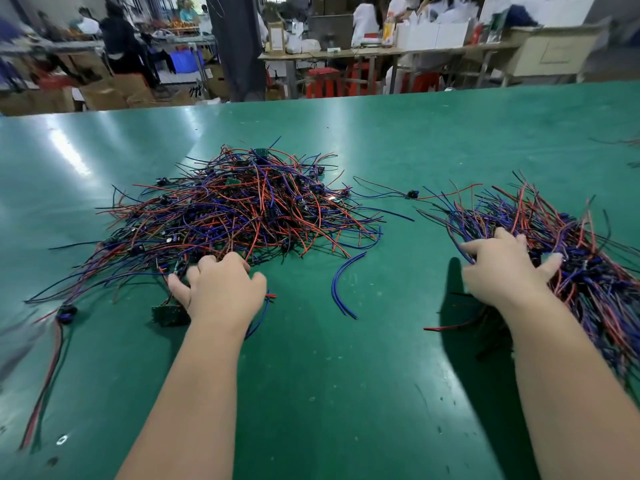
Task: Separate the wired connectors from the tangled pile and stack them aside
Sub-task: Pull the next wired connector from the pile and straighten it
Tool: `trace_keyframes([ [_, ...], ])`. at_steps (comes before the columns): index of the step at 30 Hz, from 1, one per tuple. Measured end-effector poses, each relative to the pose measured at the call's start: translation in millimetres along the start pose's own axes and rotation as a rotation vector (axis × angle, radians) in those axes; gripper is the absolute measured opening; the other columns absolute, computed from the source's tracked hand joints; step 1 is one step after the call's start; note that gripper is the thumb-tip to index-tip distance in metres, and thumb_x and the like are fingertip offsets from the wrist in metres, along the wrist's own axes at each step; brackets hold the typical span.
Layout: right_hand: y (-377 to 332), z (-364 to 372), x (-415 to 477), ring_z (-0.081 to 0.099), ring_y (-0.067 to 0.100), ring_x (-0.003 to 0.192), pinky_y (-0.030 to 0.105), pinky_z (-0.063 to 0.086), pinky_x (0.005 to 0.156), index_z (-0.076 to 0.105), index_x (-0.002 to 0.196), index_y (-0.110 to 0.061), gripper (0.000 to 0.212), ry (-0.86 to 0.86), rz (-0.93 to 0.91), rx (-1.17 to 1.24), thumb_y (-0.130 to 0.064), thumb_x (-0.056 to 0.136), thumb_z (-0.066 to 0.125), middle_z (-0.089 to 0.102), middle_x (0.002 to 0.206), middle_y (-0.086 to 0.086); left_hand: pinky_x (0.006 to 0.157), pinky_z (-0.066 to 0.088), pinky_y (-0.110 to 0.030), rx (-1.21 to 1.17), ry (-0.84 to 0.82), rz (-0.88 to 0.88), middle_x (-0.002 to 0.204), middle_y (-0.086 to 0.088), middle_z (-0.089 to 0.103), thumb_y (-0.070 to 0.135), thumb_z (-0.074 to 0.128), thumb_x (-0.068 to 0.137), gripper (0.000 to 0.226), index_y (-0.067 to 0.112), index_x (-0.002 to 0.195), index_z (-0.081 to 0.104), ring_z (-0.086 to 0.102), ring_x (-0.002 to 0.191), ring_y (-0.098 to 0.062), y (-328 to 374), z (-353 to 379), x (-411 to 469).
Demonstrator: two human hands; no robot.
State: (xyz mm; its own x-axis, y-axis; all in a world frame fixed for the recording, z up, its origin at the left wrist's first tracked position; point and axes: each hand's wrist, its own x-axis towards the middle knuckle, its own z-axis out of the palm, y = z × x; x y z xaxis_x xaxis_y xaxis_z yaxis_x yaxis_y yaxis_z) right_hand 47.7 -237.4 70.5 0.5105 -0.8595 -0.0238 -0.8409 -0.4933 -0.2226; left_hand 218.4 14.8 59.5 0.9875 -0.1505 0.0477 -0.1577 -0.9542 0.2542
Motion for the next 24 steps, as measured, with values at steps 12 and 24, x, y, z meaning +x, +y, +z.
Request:
trace_keyframes([
  [12,-73,16,-60,0.062,0.006,0.070,0.020,0.043,0.069,0.073,0.092,-0.016,0.024,-0.249,-0.440,1.062,-0.026,0.096,0.052,0.071,0.081,-0.004,0.078,0.044,-0.015,-0.792,0.445,0.617,0.089,0.004,0.067,0.004,0.065,0.084,0.017,0.013,0.095,0.073,0.060,0.081,-0.009,32,-17,-26],
  [24,-60,-6,-46,0.046,0.006,0.044,0.014,0.040,0.042,0.069,0.084,-0.009,0.013,-0.513,-0.169,1.787,-0.016,0.074,0.064,0.067,0.064,0.005,0.079,0.044,-0.031,-0.701,-0.075,1.101,0.078,-0.002,0.068,0.004,0.048,0.056,0.019,0.014,0.055,0.064,0.062,0.081,-0.024,62,-1,-78],
])
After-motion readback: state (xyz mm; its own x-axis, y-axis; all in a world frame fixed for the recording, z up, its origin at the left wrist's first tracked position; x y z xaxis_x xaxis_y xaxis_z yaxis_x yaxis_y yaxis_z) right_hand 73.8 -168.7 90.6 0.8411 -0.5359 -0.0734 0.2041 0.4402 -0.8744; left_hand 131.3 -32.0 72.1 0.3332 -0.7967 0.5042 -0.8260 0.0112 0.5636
